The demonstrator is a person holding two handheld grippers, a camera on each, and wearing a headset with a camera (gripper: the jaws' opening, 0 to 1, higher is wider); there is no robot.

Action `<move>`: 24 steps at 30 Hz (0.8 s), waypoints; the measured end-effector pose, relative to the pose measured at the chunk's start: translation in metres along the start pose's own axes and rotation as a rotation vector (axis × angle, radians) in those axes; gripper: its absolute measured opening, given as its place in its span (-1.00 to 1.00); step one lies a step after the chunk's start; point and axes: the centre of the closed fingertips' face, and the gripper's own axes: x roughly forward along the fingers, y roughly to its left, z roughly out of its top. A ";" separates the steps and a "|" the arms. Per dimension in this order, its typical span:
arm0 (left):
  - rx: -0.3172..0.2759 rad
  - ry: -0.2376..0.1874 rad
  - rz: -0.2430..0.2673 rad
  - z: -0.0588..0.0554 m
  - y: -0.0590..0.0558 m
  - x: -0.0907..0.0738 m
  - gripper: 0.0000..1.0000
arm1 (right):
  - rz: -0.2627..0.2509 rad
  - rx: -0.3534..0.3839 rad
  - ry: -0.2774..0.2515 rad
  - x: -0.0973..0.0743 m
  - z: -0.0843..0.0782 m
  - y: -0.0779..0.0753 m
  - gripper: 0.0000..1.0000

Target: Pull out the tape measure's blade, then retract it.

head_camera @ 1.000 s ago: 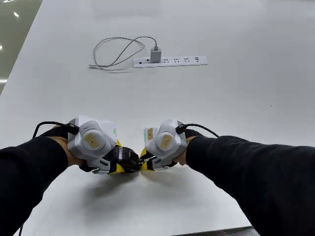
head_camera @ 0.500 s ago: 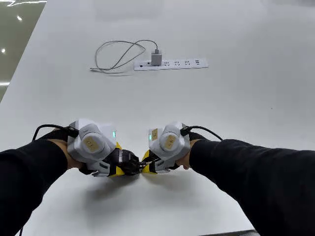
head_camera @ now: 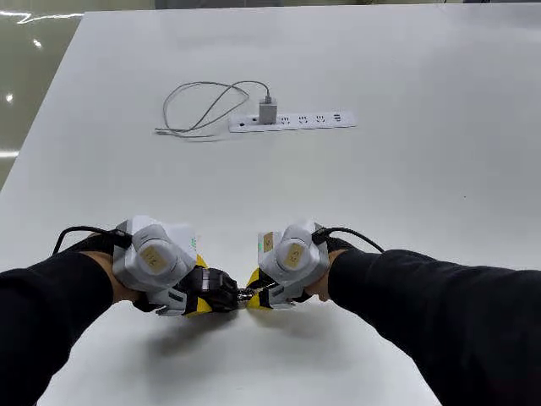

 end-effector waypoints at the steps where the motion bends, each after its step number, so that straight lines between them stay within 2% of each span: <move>1: 0.000 0.000 0.000 0.000 0.000 0.000 -0.40 | 0.003 -0.003 -0.001 0.000 0.000 0.000 -0.81; 24: -0.007 -0.003 0.002 0.000 0.000 0.000 -0.40 | -0.001 0.024 0.017 -0.009 -0.012 -0.001 -0.81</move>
